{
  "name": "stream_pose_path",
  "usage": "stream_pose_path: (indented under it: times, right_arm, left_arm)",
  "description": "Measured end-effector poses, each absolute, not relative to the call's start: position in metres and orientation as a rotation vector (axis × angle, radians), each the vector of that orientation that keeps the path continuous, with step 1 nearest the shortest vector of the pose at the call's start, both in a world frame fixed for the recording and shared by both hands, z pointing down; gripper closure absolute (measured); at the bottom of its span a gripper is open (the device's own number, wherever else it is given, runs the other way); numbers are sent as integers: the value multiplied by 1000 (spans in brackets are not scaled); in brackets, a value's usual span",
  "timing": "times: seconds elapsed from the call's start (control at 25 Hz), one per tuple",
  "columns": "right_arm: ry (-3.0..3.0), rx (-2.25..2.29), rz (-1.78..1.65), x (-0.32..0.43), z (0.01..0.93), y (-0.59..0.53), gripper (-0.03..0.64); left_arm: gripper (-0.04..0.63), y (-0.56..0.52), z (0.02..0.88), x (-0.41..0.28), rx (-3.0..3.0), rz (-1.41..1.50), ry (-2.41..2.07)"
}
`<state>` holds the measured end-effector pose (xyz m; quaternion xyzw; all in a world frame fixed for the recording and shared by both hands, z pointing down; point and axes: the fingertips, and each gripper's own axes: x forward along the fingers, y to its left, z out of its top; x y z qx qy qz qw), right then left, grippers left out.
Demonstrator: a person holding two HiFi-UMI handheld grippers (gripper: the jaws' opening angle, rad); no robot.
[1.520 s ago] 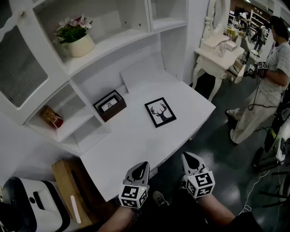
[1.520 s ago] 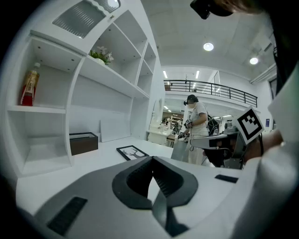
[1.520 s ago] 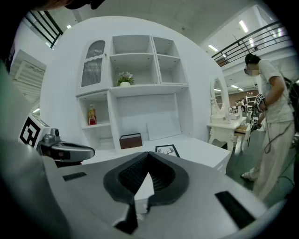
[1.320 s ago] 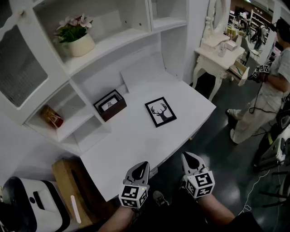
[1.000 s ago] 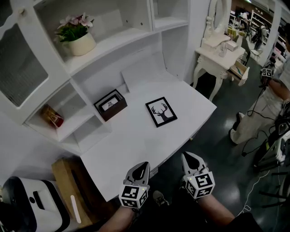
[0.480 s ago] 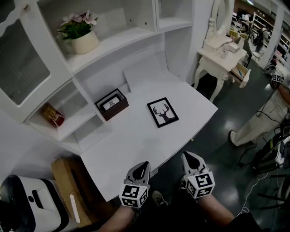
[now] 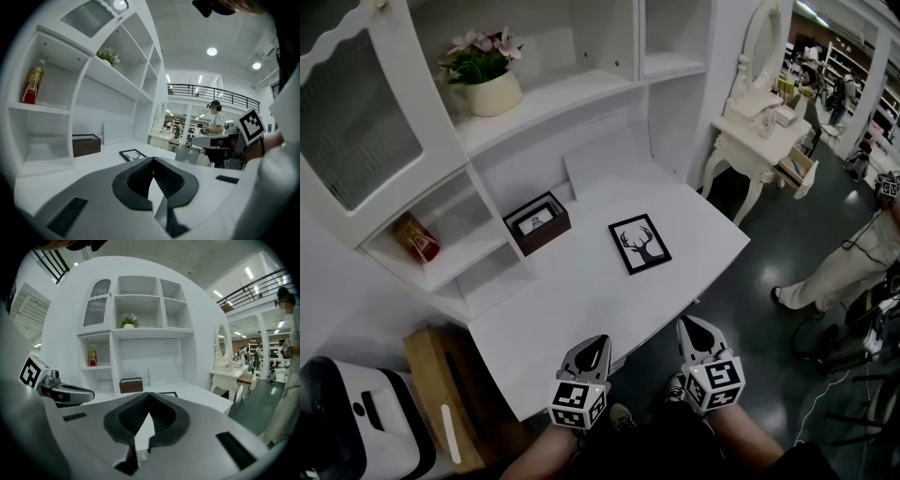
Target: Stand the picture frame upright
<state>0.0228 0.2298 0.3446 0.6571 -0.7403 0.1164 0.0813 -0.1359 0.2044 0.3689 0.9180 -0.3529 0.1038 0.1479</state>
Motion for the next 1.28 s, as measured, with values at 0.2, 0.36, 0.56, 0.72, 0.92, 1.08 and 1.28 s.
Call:
stream_pose_path:
  times: [0.2, 0.36, 0.56, 0.72, 0.92, 1.08, 1.28]
  right_arm:
    - [-2217, 1976, 351, 21, 342, 223, 615]
    - [-2221, 1973, 373, 18, 347, 216, 614]
    - [-2234, 1953, 391, 16, 351, 202, 614]
    - [-2256, 1927, 394, 19, 351, 186, 615]
    - [-2288, 1886, 394, 32, 355, 161, 615]
    - [-2318, 1839, 392, 47, 356, 139, 615]
    - [-2335, 1795, 405, 67, 360, 113, 614]
  left_arm:
    - [591, 200, 365, -139, 2658, 311, -1009]
    - [591, 194, 365, -141, 2664, 327, -1011]
    - [591, 185, 366, -142, 2657, 341, -1021]
    - [591, 177, 368, -139, 2646, 350, -1039]
    - [591, 162, 372, -125, 2628, 361, -1075]
    - [591, 147, 374, -108, 2602, 367, -1111]
    - [591, 127, 375, -89, 2566, 358, -1160]
